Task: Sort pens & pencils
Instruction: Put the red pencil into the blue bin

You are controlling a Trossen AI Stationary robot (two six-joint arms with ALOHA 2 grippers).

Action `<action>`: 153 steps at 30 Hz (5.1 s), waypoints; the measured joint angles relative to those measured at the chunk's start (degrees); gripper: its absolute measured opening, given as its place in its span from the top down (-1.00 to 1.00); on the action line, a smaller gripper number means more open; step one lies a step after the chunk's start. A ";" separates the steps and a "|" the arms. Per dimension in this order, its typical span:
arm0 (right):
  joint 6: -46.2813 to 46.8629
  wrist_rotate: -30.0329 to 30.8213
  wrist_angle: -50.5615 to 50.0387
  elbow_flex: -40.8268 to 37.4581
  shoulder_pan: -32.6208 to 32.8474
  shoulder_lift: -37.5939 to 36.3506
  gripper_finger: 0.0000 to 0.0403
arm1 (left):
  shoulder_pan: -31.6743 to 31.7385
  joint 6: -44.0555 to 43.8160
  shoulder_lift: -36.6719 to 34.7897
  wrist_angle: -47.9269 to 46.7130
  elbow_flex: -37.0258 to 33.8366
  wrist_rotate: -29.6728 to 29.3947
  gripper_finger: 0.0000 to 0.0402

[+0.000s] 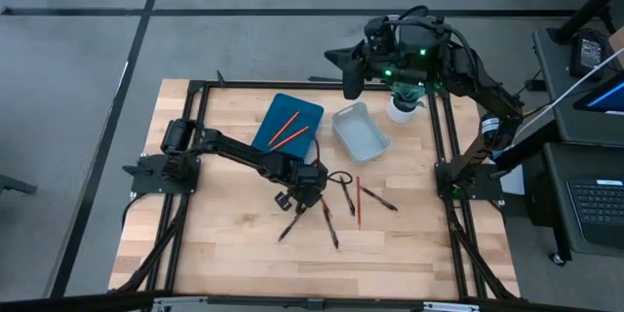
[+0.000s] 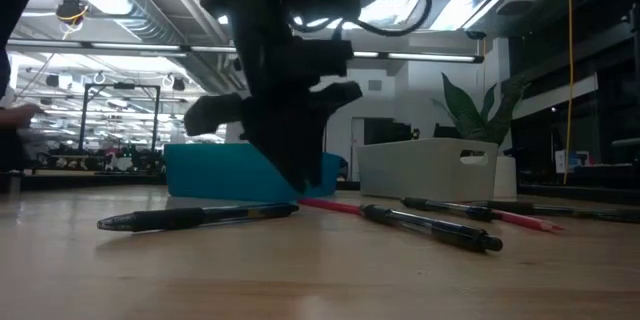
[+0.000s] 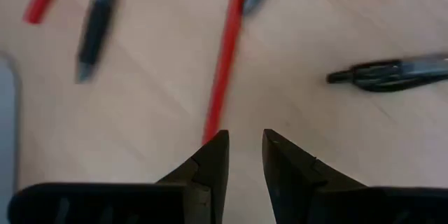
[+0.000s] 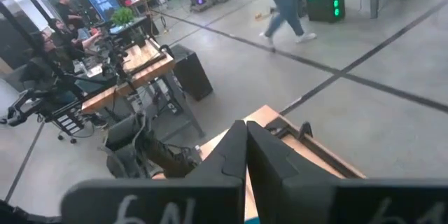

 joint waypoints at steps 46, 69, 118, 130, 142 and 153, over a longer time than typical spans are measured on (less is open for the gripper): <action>-0.42 -1.03 0.33 -0.04 0.04 0.00 0.93 | 0.73 2.16 5.50 4.95 2.44 -0.05 0.60; -0.35 -1.00 0.48 -0.04 0.04 0.00 0.93 | 2.73 2.27 6.93 3.61 4.46 2.22 0.60; -0.61 -0.94 0.35 -0.04 0.02 0.00 0.93 | 1.69 -4.73 8.56 -9.01 11.34 -0.60 0.95; -0.54 -0.94 0.24 -0.04 0.02 0.00 0.93 | 0.01 -6.34 8.06 -10.16 11.39 -2.26 0.95; -0.50 -0.91 0.41 -0.04 0.02 0.00 0.93 | 0.02 -8.38 3.57 -10.97 11.66 -4.15 0.95; -0.39 0.55 0.50 -0.04 -0.02 0.00 0.93 | -0.80 -12.45 0.31 -15.94 15.07 -6.74 0.95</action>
